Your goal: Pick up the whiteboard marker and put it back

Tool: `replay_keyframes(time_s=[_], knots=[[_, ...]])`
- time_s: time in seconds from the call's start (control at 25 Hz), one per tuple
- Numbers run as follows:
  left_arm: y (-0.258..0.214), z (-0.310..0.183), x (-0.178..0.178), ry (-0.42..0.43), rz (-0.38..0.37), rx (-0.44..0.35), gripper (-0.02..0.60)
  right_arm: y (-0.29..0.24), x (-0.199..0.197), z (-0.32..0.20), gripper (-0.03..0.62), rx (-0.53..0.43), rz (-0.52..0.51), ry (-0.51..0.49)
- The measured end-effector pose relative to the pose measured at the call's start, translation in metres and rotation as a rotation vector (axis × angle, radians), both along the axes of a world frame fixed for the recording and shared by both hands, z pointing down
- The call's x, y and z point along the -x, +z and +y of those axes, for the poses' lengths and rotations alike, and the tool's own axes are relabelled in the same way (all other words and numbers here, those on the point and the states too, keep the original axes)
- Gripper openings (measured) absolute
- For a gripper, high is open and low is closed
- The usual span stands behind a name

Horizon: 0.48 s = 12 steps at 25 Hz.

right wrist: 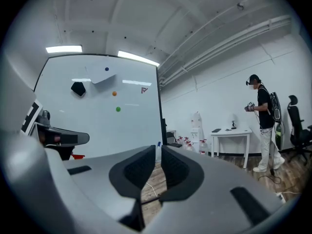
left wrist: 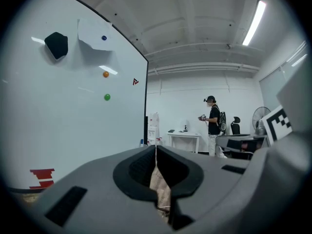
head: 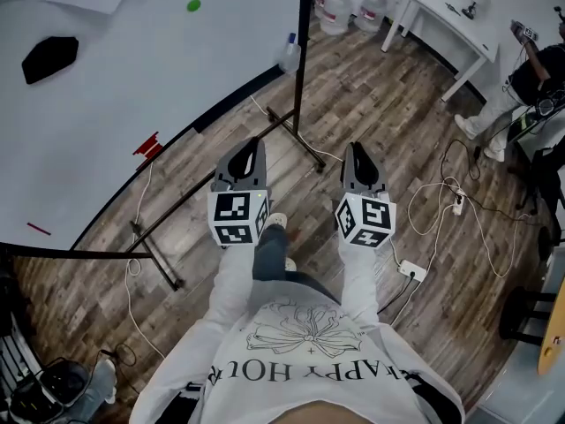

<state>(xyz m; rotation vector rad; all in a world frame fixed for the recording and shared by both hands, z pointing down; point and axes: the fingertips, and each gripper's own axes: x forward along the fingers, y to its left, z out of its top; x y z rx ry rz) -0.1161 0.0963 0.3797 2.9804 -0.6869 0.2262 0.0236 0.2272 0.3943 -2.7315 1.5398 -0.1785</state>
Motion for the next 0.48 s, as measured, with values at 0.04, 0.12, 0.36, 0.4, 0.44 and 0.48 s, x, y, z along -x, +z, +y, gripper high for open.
replay_keyframes(time_s=[0.04, 0.12, 0.36, 0.4, 0.44, 0.48], knots=[[0.001, -0.003, -0.005, 0.001, -0.003, 0.001, 0.009, 0.002, -0.004, -0.003, 0.023, 0.001, -0.004, 0.001], [0.004, -0.008, -0.016, 0.005, -0.006, 0.003, 0.009, 0.006, -0.013, -0.008, 0.023, 0.003, -0.01, 0.003], [0.011, -0.035, -0.052, 0.017, -0.006, 0.008, 0.009, 0.012, -0.047, -0.03, 0.023, 0.012, -0.008, 0.015], [0.012, -0.042, -0.06, 0.018, -0.005, 0.01, 0.009, 0.014, -0.054, -0.037, 0.023, 0.016, -0.007, 0.017], [0.014, -0.049, -0.067, 0.019, -0.004, 0.014, 0.009, 0.015, -0.061, -0.043, 0.023, 0.019, -0.007, 0.019], [0.015, -0.055, -0.076, 0.021, -0.001, 0.017, 0.009, 0.016, -0.07, -0.049, 0.023, 0.02, -0.005, 0.02]])
